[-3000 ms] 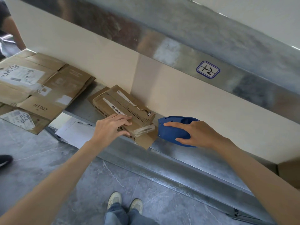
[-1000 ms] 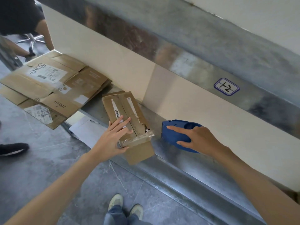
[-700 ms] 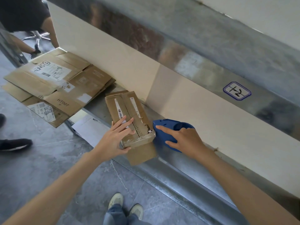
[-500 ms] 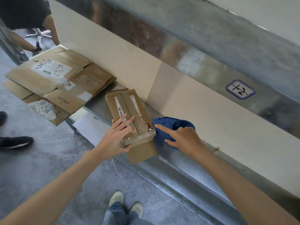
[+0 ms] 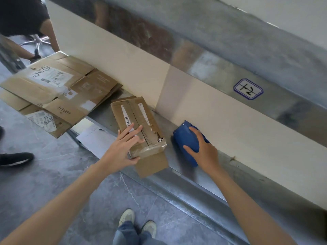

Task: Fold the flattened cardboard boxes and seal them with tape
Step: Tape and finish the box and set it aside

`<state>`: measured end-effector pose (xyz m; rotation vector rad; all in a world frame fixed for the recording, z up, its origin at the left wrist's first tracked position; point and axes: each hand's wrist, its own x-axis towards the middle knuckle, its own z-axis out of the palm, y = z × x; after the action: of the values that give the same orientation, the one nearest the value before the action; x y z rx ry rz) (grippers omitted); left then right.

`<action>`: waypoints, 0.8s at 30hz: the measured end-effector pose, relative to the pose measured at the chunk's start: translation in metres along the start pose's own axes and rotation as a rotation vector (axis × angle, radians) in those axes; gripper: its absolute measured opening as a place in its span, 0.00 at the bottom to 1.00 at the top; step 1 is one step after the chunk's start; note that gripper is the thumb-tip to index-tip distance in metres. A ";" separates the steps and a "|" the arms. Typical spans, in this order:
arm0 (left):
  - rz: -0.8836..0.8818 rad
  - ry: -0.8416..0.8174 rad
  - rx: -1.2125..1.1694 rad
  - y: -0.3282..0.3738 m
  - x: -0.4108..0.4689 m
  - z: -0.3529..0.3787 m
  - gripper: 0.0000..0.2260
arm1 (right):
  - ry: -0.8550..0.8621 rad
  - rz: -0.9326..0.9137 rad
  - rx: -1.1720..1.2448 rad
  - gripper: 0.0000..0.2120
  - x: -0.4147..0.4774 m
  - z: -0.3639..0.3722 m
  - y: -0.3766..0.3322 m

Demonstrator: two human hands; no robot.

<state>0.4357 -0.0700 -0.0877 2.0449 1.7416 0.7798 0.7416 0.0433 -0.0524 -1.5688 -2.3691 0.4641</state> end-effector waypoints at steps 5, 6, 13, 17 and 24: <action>0.005 0.016 -0.001 0.000 0.000 0.001 0.23 | 0.069 0.068 0.083 0.30 -0.016 0.007 0.027; 0.004 0.018 -0.002 0.000 0.000 0.000 0.23 | 0.075 0.080 0.085 0.30 -0.016 0.009 0.028; -0.021 0.011 0.009 0.003 0.000 0.001 0.25 | 0.016 0.072 0.213 0.32 -0.012 0.009 0.032; -0.022 0.012 0.033 0.003 -0.001 0.002 0.27 | -0.040 0.093 0.218 0.36 -0.011 0.004 0.034; 0.015 0.106 0.113 0.008 -0.008 -0.001 0.27 | 0.060 0.001 0.019 0.34 -0.012 -0.016 0.026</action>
<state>0.4404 -0.0791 -0.0835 2.1271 1.8688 0.8259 0.7741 0.0434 -0.0485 -1.5531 -2.3128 0.4320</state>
